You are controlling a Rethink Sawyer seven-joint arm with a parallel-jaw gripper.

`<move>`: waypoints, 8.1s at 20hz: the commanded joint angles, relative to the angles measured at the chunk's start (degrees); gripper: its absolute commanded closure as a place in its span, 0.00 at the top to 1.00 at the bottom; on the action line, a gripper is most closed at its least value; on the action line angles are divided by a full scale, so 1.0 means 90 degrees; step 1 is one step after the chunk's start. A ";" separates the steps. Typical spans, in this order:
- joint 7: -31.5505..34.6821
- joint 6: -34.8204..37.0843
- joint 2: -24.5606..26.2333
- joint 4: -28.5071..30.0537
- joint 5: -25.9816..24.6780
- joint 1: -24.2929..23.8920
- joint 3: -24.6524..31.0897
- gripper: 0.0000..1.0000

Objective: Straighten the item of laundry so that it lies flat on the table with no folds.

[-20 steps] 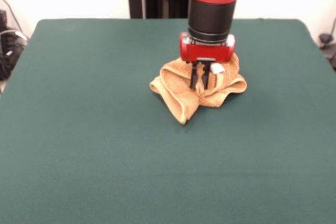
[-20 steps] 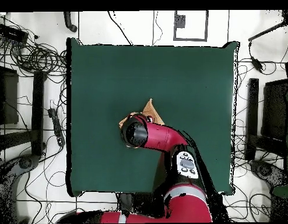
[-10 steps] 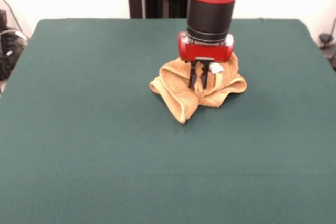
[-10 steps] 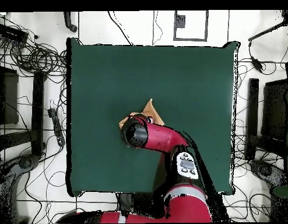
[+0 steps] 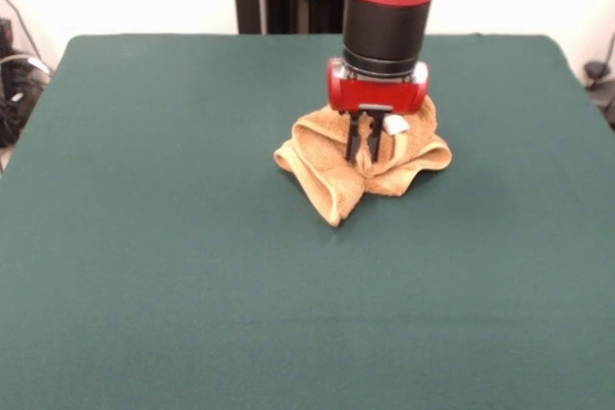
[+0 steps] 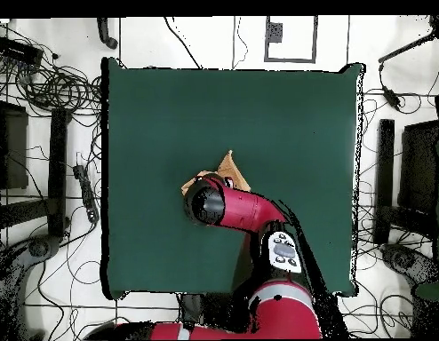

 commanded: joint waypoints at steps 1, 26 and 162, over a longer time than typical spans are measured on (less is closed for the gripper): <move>0.1491 -0.0149 0.0367 0.0412 0.0178 0.0312 0.0113 0.00; 0.1402 -0.0091 0.0371 0.0374 0.0162 0.0267 0.0121 0.00; 0.0401 0.2179 -0.1320 -0.0149 -0.0214 -0.0441 0.0487 0.00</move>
